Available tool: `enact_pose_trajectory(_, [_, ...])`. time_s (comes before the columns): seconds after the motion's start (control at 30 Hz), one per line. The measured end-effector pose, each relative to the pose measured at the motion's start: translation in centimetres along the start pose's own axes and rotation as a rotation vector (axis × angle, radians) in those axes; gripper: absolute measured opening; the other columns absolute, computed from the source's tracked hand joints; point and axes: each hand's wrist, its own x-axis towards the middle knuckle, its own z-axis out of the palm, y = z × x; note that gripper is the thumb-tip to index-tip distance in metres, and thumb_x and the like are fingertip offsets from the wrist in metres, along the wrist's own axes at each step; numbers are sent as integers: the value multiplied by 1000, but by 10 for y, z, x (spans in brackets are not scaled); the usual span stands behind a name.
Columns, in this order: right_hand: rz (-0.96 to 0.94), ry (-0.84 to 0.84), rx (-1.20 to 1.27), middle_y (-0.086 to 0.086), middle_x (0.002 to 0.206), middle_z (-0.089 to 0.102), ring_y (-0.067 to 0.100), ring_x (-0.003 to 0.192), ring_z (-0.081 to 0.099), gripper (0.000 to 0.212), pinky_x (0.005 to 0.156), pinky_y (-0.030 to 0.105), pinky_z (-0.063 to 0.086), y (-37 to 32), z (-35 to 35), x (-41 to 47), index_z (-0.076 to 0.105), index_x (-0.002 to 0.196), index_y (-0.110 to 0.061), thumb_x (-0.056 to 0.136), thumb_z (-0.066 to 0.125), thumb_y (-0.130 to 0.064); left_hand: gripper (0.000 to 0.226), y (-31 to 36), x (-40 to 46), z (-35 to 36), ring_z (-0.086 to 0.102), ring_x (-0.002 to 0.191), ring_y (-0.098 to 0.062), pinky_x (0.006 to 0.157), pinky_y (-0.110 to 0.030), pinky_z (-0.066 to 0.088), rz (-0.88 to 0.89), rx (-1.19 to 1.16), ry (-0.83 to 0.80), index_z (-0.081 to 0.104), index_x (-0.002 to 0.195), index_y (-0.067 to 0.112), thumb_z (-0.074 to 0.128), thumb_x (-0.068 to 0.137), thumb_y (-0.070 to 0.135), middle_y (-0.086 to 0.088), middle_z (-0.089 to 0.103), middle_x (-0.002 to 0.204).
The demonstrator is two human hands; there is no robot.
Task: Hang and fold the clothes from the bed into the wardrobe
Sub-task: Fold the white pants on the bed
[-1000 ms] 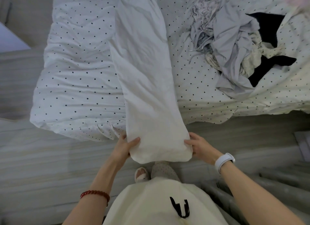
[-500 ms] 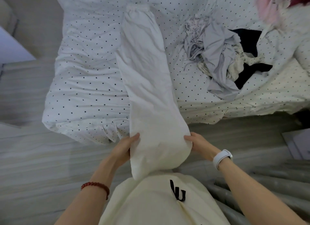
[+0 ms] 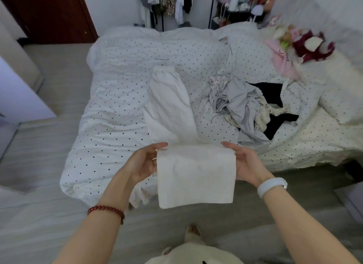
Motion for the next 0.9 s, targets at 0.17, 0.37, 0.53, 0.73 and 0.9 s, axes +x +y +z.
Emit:
enact_pose_trajectory(0.17, [70, -160, -342, 12, 111, 62, 28, 94, 59, 38, 79, 37, 50, -45, 32, 4, 58, 115, -12, 90, 31, -4, 55, 53, 7, -7, 64, 69, -14, 60, -25, 55, 39, 354, -93, 63, 112, 10, 26, 84, -18, -4, 66, 92])
enact_pose_trajectory(0.37, [-87, -34, -356, 8, 86, 63, 18, 71, 59, 26, 55, 21, 51, -67, 59, 27, 63, 92, -8, 92, 40, 5, 45, 79, 20, -15, 70, 84, -15, 66, -24, 57, 66, 342, -132, 62, 110, 10, 38, 86, -20, -2, 71, 100])
enact_pose_trajectory(0.53, [-130, -3, -171, 14, 86, 60, 26, 74, 57, 22, 64, 30, 49, -105, 95, 63, 62, 93, -3, 90, 40, -3, 32, 122, 60, -6, 69, 82, -15, 62, -20, 55, 164, 312, -10, 62, 111, 4, 48, 88, -13, -8, 69, 102])
enact_pose_trajectory(0.73, [-19, -96, -6, 23, 97, 65, 34, 81, 61, 31, 62, 37, 55, -153, 113, 144, 55, 112, 1, 89, 36, -9, 19, 174, 140, -11, 51, 55, -13, 46, -18, 42, 152, 451, 219, 67, 102, 5, 50, 92, 7, -2, 58, 72])
enact_pose_trajectory(0.9, [127, -39, 22, 12, 50, 55, 21, 42, 53, 29, 40, 23, 48, -203, 145, 267, 53, 79, 2, 90, 29, -10, 9, 221, 248, -30, 49, 67, -17, 60, -25, 42, -50, 328, 390, 61, 83, 8, 57, 89, 13, -5, 53, 78])
